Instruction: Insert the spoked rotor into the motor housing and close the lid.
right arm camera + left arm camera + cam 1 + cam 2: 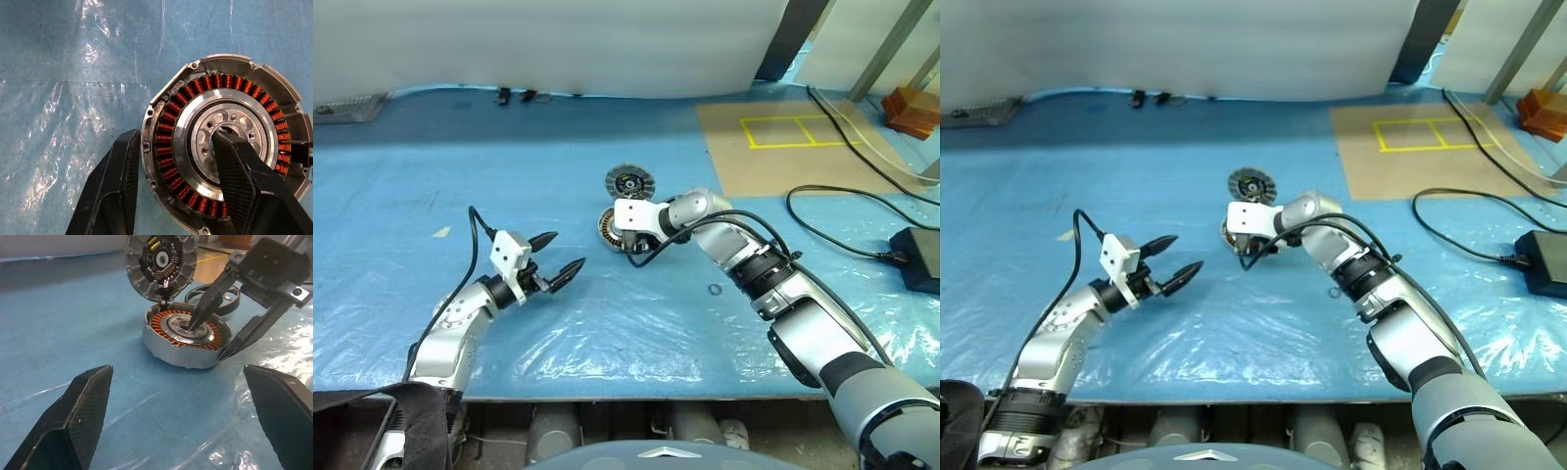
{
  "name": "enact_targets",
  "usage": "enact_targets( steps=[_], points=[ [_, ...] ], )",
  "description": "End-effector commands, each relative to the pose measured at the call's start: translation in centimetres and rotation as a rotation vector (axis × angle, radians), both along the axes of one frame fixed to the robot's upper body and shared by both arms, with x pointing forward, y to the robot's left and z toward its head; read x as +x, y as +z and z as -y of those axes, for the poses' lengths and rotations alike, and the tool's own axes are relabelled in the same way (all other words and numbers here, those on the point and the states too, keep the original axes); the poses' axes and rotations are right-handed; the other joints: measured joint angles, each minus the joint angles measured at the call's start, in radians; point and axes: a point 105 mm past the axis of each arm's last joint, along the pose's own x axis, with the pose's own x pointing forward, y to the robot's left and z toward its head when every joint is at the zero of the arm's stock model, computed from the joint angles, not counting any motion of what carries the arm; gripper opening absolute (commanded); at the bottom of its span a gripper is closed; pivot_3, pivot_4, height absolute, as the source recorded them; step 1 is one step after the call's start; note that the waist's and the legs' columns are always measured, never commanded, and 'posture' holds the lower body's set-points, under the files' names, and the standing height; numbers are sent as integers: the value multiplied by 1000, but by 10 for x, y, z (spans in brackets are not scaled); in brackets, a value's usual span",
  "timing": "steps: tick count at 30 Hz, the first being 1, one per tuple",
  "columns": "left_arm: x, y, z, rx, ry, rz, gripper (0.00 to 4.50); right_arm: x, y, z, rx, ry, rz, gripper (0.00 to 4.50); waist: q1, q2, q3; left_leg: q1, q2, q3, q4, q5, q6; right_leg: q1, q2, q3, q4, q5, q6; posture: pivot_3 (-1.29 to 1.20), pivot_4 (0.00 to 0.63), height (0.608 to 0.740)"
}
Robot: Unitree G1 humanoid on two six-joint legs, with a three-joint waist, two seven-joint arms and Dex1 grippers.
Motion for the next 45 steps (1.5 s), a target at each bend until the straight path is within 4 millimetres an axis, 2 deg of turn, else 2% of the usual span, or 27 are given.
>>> enact_targets(
  steps=[1, 5, 8, 18, 26, 30, 34, 41, 45],
  points=[
    [-14, 3, 2, 44, -64, 8, 4500, -22, -11, 4, -42, 38, -71, 1991, 1, 0, 0, 0, 0, 0, 0, 0, 0, 0, 0, 0, 0, 0, 0, 0, 150, 740],
    [-29, -2, -2, 77, -98, -23, 4500, -53, -19, 2, -73, 95, -138, 1991, 2, 0, 0, -1, 1, 0, -2, 0, 0, 0, 1, 0, -2, 0, 0, 0, 150, 740],
    [-39, -3, -3, 93, -121, -38, 4500, -68, -26, 2, -99, 109, -170, 1991, 1, 0, 0, -1, 3, 0, -3, 0, 0, 0, 2, -1, -3, 0, 0, 0, 150, 740],
    [-48, -1, 1, 96, -132, -59, 4500, -84, -20, -2, -119, 152, -248, 1991, 0, 0, 0, 11, 3, 1, -5, -3, -2, 11, 2, 0, -5, -1, 0, 0, 150, 740],
    [-49, -7, 0, 107, -120, -75, 4500, -90, -19, -5, -108, 174, -294, 1991, 0, 0, 0, 11, 3, 1, -7, -2, -4, 12, 2, 0, -7, -1, 0, 0, 150, 740],
    [-48, -7, 3, 105, -120, -73, 4500, -88, -12, -11, -77, 193, -258, 3180, 0, 0, 0, 12, 3, 1, -7, -2, -4, 12, 2, 0, -7, -1, 0, 0, 150, 740],
    [-47, -7, 4, 101, -125, -74, 4500, -83, 8, -22, 22, 151, -246, 4376, -5, 1, 0, 12, 4, 2, -7, -1, -5, 11, 3, 0, -7, 0, 0, 0, 150, 740],
    [-44, -8, 3, 107, -152, -80, 4500, -84, 23, -19, 42, 156, -215, 4445, -1, 1, 0, 11, 4, 2, -8, -1, -5, 10, 3, 0, -8, 0, 0, 0, 150, 740],
    [-44, -5, 4, 98, -169, -77, 4500, -82, 45, -20, 114, 156, -187, 4445, -1, 1, 1, 11, 4, 2, -8, -1, -5, 11, 3, 0, -7, 0, 0, 0, 150, 740]
  ],
)
